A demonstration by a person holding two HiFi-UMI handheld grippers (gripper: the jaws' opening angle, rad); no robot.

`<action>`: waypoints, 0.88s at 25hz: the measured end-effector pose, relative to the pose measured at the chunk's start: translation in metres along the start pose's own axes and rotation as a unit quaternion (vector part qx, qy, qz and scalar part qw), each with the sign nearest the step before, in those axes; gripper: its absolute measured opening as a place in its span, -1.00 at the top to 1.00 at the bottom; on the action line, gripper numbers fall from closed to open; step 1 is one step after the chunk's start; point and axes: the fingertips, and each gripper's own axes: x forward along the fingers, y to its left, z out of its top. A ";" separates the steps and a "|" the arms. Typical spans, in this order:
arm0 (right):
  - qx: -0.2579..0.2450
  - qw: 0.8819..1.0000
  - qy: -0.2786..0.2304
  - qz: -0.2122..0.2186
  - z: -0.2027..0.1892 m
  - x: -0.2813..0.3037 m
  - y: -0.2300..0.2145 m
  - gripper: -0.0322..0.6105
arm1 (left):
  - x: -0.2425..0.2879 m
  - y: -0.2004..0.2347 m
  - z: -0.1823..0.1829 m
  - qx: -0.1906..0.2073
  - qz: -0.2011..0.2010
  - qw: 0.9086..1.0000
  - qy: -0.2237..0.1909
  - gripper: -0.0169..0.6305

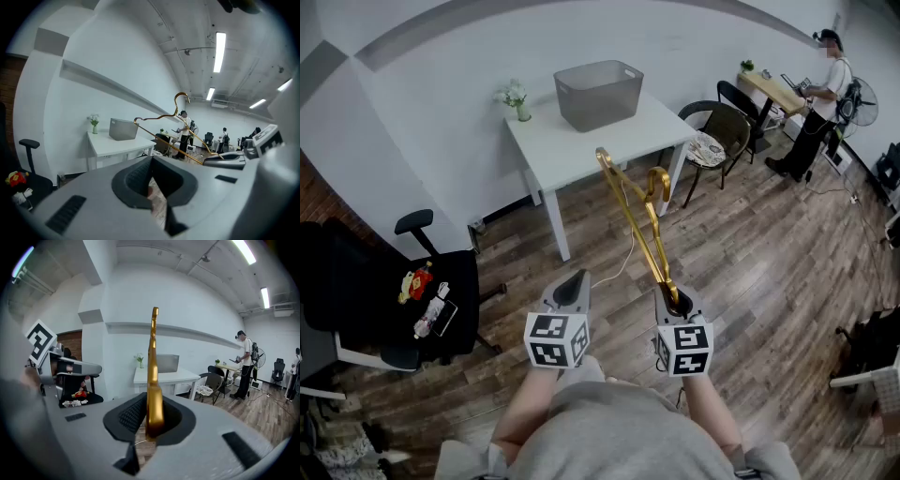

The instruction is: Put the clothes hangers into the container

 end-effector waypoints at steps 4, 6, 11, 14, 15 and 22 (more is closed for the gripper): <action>0.000 1.000 -0.009 -0.001 0.003 -0.004 -0.002 0.73 | -0.002 -0.004 0.000 -0.008 -0.004 1.000 -0.003 0.92; -0.002 1.000 -0.009 0.000 0.002 -0.006 -0.003 0.74 | -0.003 -0.005 -0.001 -0.009 -0.003 1.000 -0.003 0.93; -0.010 1.000 -0.015 0.001 0.004 -0.010 -0.005 0.74 | -0.004 -0.011 -0.005 -0.010 -0.003 1.000 0.001 0.92; -0.013 1.000 -0.017 0.003 0.004 -0.011 -0.006 0.74 | -0.003 -0.013 -0.009 -0.009 -0.003 1.000 0.004 0.92; -0.013 1.000 -0.015 0.003 0.002 -0.011 -0.007 0.74 | -0.003 -0.014 -0.010 -0.009 -0.003 1.000 0.005 0.92; 0.001 1.000 -0.010 0.003 0.002 0.003 -0.015 0.74 | 0.006 -0.005 -0.010 -0.013 0.002 1.000 0.007 0.92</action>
